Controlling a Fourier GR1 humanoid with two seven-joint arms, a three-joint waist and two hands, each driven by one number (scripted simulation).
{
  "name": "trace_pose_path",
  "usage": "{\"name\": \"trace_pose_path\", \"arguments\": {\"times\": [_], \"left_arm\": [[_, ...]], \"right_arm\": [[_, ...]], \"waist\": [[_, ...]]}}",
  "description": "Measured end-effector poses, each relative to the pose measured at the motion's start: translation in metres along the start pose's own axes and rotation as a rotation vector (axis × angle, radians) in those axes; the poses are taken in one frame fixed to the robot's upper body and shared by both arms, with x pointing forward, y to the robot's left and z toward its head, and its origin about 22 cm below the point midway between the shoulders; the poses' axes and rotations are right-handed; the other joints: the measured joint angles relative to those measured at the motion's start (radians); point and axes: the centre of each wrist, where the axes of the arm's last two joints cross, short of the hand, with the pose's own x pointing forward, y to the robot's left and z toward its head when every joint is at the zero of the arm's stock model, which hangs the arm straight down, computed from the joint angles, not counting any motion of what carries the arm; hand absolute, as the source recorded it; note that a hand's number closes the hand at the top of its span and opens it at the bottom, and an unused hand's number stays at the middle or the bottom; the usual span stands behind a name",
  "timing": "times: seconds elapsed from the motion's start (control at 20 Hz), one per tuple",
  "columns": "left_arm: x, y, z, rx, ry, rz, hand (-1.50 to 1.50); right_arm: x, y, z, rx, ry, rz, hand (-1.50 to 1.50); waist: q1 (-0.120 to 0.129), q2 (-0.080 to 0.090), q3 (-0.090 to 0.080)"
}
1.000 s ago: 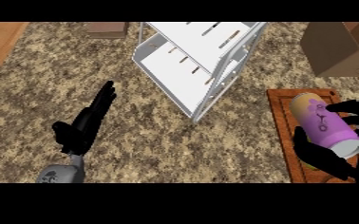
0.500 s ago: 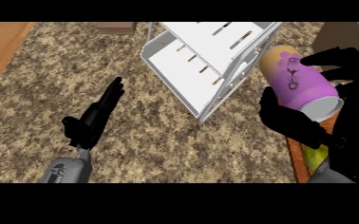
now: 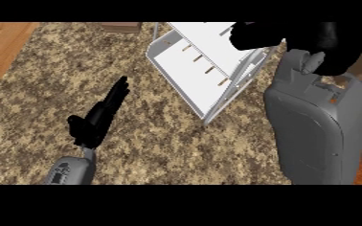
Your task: Pick the can from the cutting board and place it in the tiered basket
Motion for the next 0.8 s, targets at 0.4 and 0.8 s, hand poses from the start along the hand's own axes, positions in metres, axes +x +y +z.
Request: {"name": "trace_pose_path", "arguments": {"times": [0.4,0.8], "left_arm": [[0.000,0.002,-0.002,0.004,-0.012,-0.005,0.00],[0.001,0.000,-0.002,0.000,-0.013,-0.004,0.00]], "right_arm": [[0.037,0.042,-0.045,0.107,0.053,0.045,1.50],[0.053,0.083,-0.071,0.176,0.098,-0.019,1.50]], "waist": [[0.002,0.005,0.001],[0.005,0.008,0.001]]}}
